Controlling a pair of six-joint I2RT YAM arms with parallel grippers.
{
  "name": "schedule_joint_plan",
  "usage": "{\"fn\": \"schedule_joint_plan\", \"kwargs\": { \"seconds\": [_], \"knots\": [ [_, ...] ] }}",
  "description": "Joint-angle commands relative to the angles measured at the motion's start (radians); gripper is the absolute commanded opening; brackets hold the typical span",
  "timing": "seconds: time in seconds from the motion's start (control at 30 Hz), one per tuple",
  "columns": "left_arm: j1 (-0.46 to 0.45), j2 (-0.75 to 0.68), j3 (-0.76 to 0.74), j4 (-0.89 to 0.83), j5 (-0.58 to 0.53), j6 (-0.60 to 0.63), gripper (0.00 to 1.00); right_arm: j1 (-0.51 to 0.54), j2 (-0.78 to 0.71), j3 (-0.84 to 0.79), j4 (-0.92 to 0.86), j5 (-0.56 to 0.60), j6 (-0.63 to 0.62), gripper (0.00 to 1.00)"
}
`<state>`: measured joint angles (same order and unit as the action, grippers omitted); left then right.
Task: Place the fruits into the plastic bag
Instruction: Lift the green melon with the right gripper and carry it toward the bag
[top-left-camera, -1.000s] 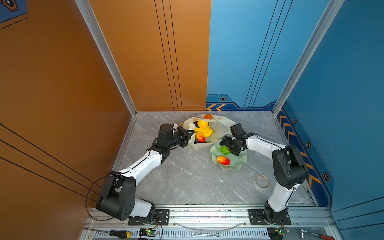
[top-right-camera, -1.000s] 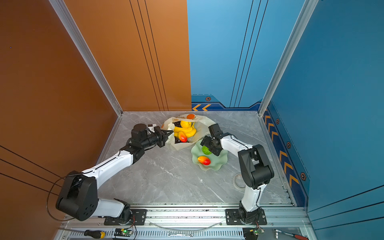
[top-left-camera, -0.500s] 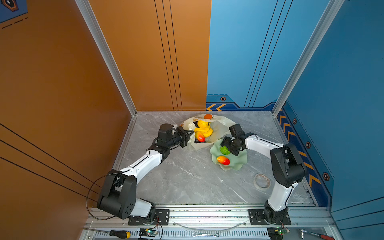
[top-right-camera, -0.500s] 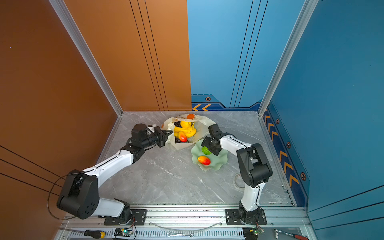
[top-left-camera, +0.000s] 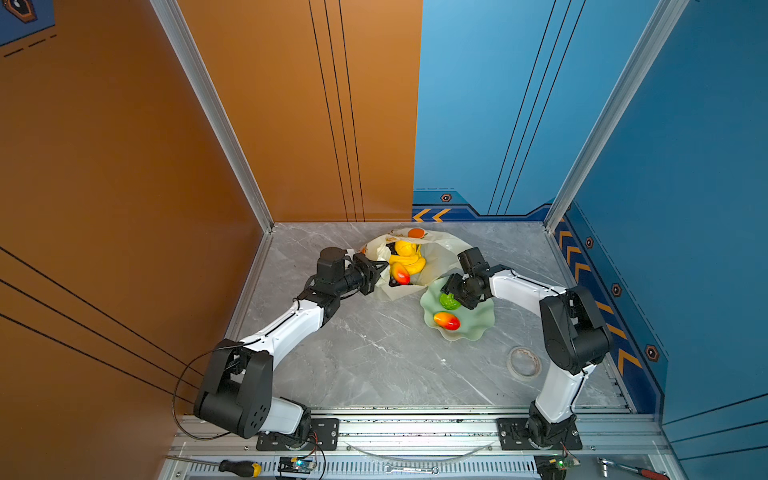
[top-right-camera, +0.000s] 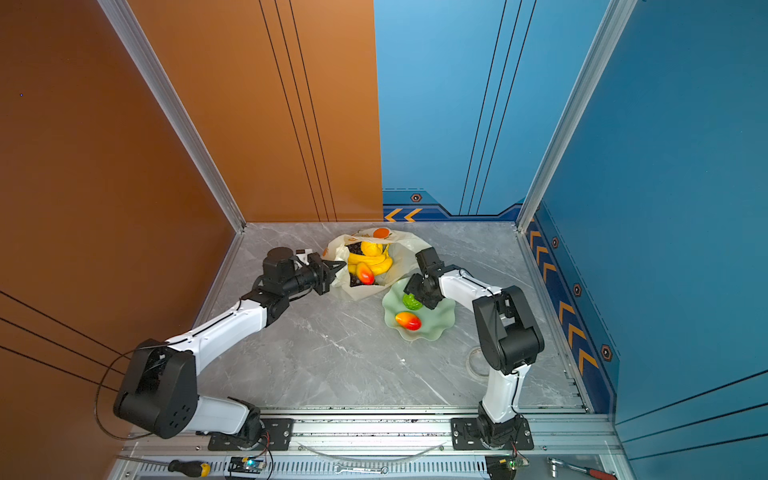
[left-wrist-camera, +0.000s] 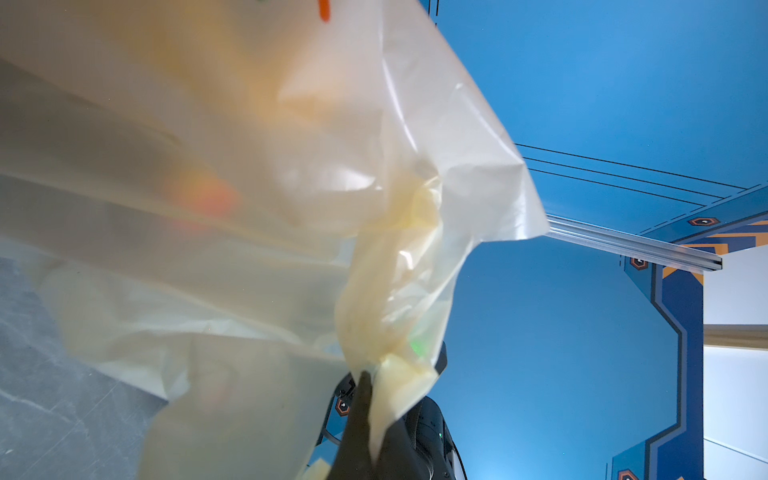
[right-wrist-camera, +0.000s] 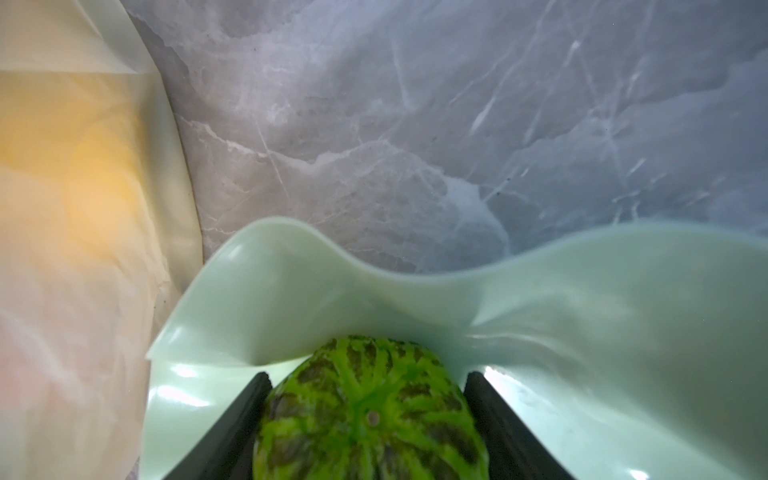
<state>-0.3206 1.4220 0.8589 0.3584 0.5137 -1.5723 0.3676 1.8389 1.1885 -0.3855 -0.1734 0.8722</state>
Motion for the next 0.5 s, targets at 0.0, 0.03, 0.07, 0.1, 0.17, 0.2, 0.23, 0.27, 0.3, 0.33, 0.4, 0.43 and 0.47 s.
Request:
{"fn": "schedule_joint_plan", "kwargs": {
  "seconds": [0.0, 0.03, 0.07, 0.1, 0.17, 0.2, 0.23, 0.27, 0.3, 0.33, 0.4, 0.43, 0.47],
  "knots": [
    [0.006, 0.003, 0.020, 0.026, 0.014, 0.000, 0.00, 0.005, -0.025, 0.018, -0.041, 0.033, -0.018, 0.61],
    [0.005, 0.002, 0.021, 0.026, 0.013, 0.000, 0.00, 0.004, -0.030, 0.016, -0.040, 0.032, -0.018, 0.61],
    [0.005, 0.002, 0.020, 0.025, 0.012, 0.000, 0.00, 0.002, -0.037, 0.015, -0.041, 0.031, -0.019, 0.61],
    [0.005, 0.001, 0.021, 0.026, 0.012, 0.000, 0.00, 0.001, -0.044, 0.016, -0.042, 0.029, -0.019, 0.61],
    [0.003, 0.000, 0.020, 0.026, 0.011, 0.000, 0.00, -0.004, -0.062, 0.015, -0.046, 0.024, -0.019, 0.61],
    [0.003, 0.000, 0.022, 0.026, 0.011, 0.000, 0.00, -0.007, -0.073, 0.013, -0.046, 0.020, -0.019, 0.61],
    [0.003, 0.000, 0.023, 0.026, 0.011, 0.000, 0.00, -0.010, -0.085, 0.011, -0.046, 0.014, -0.018, 0.61],
    [0.002, 0.000, 0.023, 0.026, 0.010, 0.000, 0.00, -0.015, -0.100, 0.007, -0.046, 0.008, -0.015, 0.61],
    [0.001, 0.000, 0.025, 0.026, 0.009, 0.001, 0.00, -0.020, -0.113, 0.003, -0.046, 0.003, -0.013, 0.61],
    [-0.001, 0.000, 0.025, 0.025, 0.008, 0.001, 0.00, -0.024, -0.130, -0.002, -0.046, -0.004, -0.010, 0.61],
    [-0.004, 0.001, 0.026, 0.025, 0.006, 0.003, 0.00, -0.036, -0.165, -0.015, -0.046, -0.019, -0.003, 0.61],
    [-0.006, 0.002, 0.026, 0.025, 0.005, 0.002, 0.00, -0.043, -0.185, -0.025, -0.046, -0.027, 0.003, 0.61],
    [-0.008, 0.001, 0.029, 0.026, 0.004, 0.003, 0.00, -0.052, -0.206, -0.034, -0.046, -0.036, 0.007, 0.61]
  ]
}}
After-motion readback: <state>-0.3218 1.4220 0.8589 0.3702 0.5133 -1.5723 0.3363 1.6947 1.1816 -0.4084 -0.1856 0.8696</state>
